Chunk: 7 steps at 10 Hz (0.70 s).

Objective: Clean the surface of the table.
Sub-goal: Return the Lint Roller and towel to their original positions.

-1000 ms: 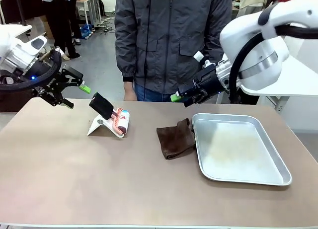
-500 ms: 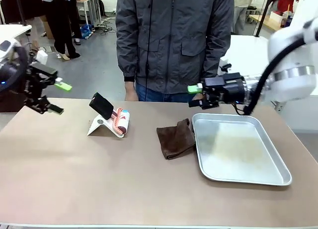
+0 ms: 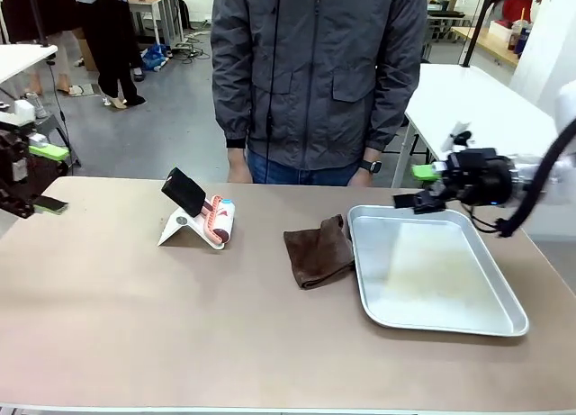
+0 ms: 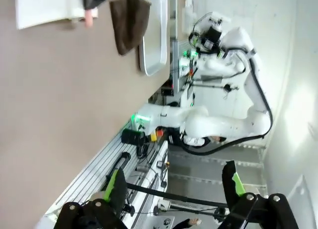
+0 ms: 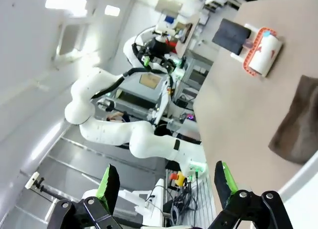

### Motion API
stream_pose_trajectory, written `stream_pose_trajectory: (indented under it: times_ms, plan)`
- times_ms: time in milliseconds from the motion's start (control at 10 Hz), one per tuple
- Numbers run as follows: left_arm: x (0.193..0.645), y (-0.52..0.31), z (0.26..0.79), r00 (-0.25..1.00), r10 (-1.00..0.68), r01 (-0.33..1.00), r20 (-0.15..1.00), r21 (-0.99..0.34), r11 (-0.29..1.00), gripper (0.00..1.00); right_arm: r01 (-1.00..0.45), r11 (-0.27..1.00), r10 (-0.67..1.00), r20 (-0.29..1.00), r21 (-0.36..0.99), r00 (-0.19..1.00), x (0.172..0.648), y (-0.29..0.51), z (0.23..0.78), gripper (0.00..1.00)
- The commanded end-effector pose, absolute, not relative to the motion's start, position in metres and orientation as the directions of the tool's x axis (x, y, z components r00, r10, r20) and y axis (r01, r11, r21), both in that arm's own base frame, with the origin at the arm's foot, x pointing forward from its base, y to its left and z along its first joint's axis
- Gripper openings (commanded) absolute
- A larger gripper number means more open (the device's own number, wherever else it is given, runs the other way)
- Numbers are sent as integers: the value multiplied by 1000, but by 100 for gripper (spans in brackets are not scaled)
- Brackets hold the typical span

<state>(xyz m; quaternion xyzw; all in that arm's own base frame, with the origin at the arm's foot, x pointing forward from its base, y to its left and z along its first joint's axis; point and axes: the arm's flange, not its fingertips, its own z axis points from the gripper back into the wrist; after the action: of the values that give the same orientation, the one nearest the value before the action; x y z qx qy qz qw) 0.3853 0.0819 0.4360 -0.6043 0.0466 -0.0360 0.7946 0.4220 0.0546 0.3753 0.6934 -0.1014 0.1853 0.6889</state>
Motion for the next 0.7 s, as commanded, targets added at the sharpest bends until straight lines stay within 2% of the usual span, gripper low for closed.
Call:
stream_pose_trajectory:
  times_ms: [0,100,200,400,500,600]
  plan:
    - [367,123,440,999,31,24,31,-979,203,100,-410,38,30,409,911,912,386,5,379,100]
    - [360,143,439,996,78,22,36,-985,172,100,-373,98,-30,377,923,926,375,-17,376,100]
    - [355,160,438,999,10,40,42,-991,128,100,-339,107,-20,343,935,939,370,-38,370,100]
    - [357,182,429,999,7,41,42,-994,106,100,-302,70,-123,309,951,943,364,-76,360,100]
    - [359,180,425,1000,12,9,11,-991,134,100,-343,56,-173,348,938,921,361,-73,361,100]
    - [364,172,422,1000,-1,-2,-3,-984,181,100,-352,101,-201,365,931,909,365,-57,360,100]
